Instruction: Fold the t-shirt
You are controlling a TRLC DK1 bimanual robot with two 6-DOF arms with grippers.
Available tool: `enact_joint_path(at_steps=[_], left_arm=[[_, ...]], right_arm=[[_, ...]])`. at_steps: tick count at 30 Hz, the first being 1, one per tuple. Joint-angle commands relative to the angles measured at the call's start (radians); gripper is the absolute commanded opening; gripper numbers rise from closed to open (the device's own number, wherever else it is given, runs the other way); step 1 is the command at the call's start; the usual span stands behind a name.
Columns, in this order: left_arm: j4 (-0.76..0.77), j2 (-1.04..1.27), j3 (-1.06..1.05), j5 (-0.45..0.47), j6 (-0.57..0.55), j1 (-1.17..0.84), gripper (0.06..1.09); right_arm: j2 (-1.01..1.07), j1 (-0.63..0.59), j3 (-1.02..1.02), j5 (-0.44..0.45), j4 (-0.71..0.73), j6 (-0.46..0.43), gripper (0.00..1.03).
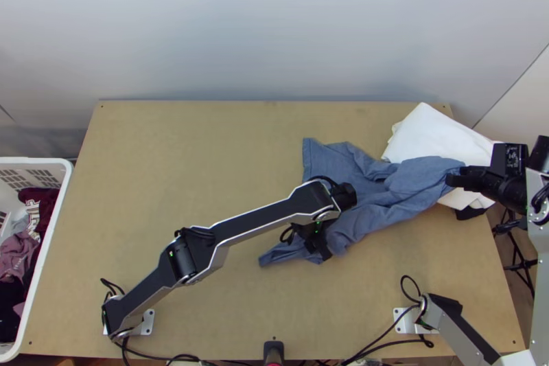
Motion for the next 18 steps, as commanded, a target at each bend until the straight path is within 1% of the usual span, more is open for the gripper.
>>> enact_joint_path(at_steps=[1, 4, 9, 12, 13, 16, 18], left_arm=[[0.004, 0.027, 0.000, 0.002, -0.002, -0.002, 0.24], [-0.001, 0.016, -0.002, 0.002, -0.005, 0.004, 0.11], [-0.015, -0.075, -0.019, 0.010, -0.006, 0.065, 0.10], [-0.046, -0.158, -0.028, 0.018, 0.003, 0.137, 0.10], [-0.056, -0.194, -0.031, 0.038, 0.009, 0.171, 0.10], [-0.096, -0.299, -0.039, 0.051, 0.030, 0.286, 0.10], [-0.119, -0.369, -0.051, 0.088, 0.061, 0.387, 0.10]], right_arm=[[0.000, 0.008, 0.003, 0.000, 0.000, 0.007, 0.03], [-0.005, 0.015, 0.003, -0.002, 0.000, 0.022, 0.03], [-0.014, 0.038, 0.005, -0.028, -0.010, 0.043, 0.03], [-0.009, 0.103, 0.028, -0.053, -0.052, 0.076, 0.03], [-0.009, 0.132, 0.031, -0.060, -0.064, 0.085, 0.03], [-0.014, 0.224, 0.037, -0.062, -0.087, 0.109, 0.03], [-0.012, 0.268, 0.037, -0.062, -0.090, 0.140, 0.03]])
